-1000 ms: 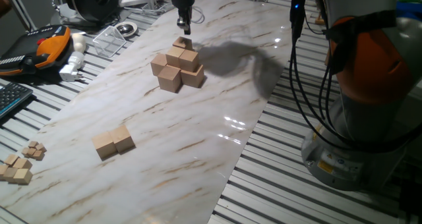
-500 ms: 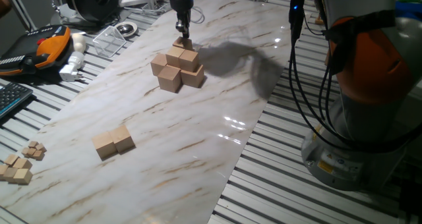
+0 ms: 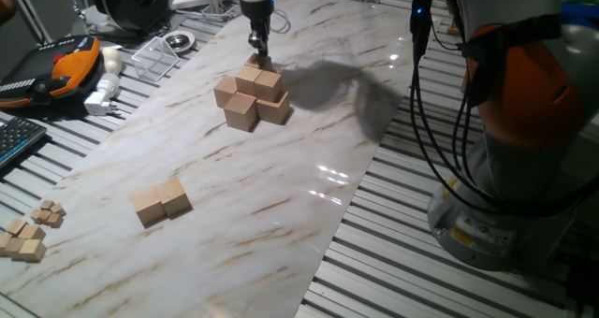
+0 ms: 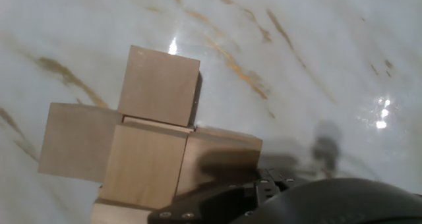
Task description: Stack the blocks into a cross shape
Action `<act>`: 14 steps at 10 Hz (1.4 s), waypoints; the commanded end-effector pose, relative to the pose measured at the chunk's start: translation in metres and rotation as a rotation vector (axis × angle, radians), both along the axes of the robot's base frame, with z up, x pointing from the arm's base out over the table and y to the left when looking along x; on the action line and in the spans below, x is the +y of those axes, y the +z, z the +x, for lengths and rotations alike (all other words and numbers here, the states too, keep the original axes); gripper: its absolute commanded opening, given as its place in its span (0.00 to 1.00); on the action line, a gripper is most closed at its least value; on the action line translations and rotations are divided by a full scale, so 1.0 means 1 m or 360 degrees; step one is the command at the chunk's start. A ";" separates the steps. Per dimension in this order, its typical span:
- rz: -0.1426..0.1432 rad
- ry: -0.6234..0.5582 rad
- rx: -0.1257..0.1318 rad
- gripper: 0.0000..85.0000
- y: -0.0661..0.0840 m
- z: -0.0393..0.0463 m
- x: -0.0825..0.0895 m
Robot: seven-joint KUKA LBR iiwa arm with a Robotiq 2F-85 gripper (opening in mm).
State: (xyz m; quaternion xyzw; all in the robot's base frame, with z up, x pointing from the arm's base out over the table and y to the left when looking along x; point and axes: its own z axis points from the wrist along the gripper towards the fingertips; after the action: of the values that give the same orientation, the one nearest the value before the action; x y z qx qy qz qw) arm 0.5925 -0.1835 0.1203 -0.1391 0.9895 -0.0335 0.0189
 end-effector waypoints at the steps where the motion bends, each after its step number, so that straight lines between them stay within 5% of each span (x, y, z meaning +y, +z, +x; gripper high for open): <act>1: -0.0005 0.0002 0.0008 0.00 0.002 0.0000 -0.001; 3: 0.0015 -0.0022 0.0082 0.00 0.026 -0.0018 -0.005; 6: 0.0059 -0.0132 0.0180 0.00 0.059 -0.0052 0.017; 11: 0.0098 -0.0495 0.0280 0.00 0.092 -0.0104 0.103; 14: 0.0097 -0.0716 0.0262 0.00 0.083 -0.0250 0.145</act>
State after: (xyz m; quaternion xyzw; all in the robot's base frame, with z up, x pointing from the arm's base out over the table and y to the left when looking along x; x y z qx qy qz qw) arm 0.5667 -0.0832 0.2018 0.0345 0.9972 0.0028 -0.0663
